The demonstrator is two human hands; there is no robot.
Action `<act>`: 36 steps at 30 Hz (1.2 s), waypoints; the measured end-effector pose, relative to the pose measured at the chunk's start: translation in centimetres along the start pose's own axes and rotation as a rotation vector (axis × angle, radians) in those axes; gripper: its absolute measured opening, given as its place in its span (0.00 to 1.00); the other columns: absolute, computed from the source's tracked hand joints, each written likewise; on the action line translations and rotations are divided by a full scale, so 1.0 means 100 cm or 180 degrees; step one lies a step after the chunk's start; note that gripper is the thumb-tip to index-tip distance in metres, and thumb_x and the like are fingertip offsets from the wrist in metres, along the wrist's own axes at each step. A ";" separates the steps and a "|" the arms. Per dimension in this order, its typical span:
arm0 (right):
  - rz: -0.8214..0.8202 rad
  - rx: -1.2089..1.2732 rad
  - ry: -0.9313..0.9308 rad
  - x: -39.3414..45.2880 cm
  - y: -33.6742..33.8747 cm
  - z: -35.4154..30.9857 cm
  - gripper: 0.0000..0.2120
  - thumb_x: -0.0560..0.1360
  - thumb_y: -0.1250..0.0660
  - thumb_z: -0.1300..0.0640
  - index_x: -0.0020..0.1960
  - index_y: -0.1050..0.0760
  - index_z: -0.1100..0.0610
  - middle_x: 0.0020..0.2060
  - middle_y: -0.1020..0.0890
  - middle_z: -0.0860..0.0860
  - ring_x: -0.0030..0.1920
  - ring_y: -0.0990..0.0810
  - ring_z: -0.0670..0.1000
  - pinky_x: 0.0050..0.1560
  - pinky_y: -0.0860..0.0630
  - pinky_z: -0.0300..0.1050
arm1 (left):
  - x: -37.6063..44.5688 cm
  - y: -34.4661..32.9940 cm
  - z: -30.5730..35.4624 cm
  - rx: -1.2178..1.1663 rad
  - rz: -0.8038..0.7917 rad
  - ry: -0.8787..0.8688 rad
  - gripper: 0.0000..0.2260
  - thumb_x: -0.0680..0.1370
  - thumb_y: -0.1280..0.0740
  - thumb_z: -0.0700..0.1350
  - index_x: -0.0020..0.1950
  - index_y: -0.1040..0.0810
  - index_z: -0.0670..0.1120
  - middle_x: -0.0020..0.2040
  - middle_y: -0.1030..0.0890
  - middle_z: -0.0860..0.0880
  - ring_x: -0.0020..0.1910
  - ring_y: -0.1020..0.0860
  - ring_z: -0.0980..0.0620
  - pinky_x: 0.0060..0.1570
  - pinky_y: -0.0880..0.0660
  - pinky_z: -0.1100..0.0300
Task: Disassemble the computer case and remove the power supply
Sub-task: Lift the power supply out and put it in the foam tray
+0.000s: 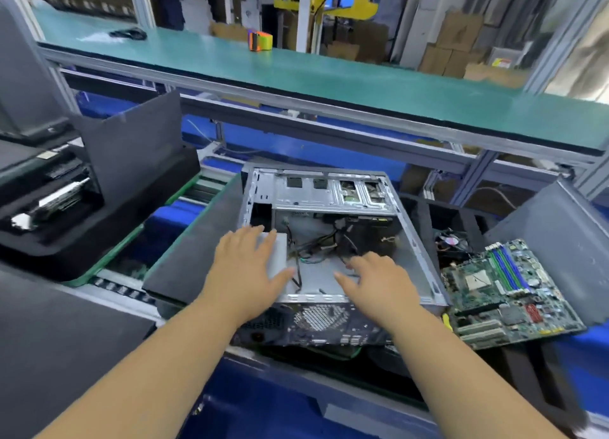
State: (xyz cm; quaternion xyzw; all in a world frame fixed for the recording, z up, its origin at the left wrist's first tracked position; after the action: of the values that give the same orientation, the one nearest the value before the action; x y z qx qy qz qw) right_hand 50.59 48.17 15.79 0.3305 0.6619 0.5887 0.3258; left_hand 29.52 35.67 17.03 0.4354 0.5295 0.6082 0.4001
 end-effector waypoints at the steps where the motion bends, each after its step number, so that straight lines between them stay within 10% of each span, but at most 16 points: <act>1: -0.0012 -0.0022 -0.0035 0.001 -0.001 -0.001 0.25 0.78 0.48 0.34 0.63 0.25 0.47 0.58 0.23 0.49 0.59 0.27 0.55 0.55 0.29 0.51 | 0.003 -0.002 -0.001 -0.0091 -0.0006 -0.0072 0.40 0.72 0.63 0.72 0.79 0.46 0.52 0.78 0.44 0.47 0.77 0.48 0.47 0.74 0.50 0.44; 36: 0.0079 0.0301 -0.0519 0.132 0.007 -0.044 0.24 0.79 0.50 0.41 0.40 0.25 0.55 0.40 0.22 0.54 0.43 0.23 0.57 0.44 0.24 0.49 | 0.174 -0.022 -0.085 -0.0411 -0.0090 -0.0816 0.33 0.77 0.49 0.68 0.78 0.43 0.54 0.78 0.43 0.53 0.76 0.45 0.53 0.76 0.55 0.50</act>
State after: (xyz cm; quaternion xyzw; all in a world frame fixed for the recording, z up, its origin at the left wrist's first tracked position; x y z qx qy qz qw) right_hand 39.55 56.60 16.35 0.4005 0.6561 0.5319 0.3553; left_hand 16.29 49.90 16.16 0.4753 0.4400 0.5747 0.5002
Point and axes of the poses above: each hand's wrist, its own x-axis towards the middle knuckle, its own y-axis out of the back of the hand, z = x × y, the point moved 1 cm from there along x, towards the middle knuckle
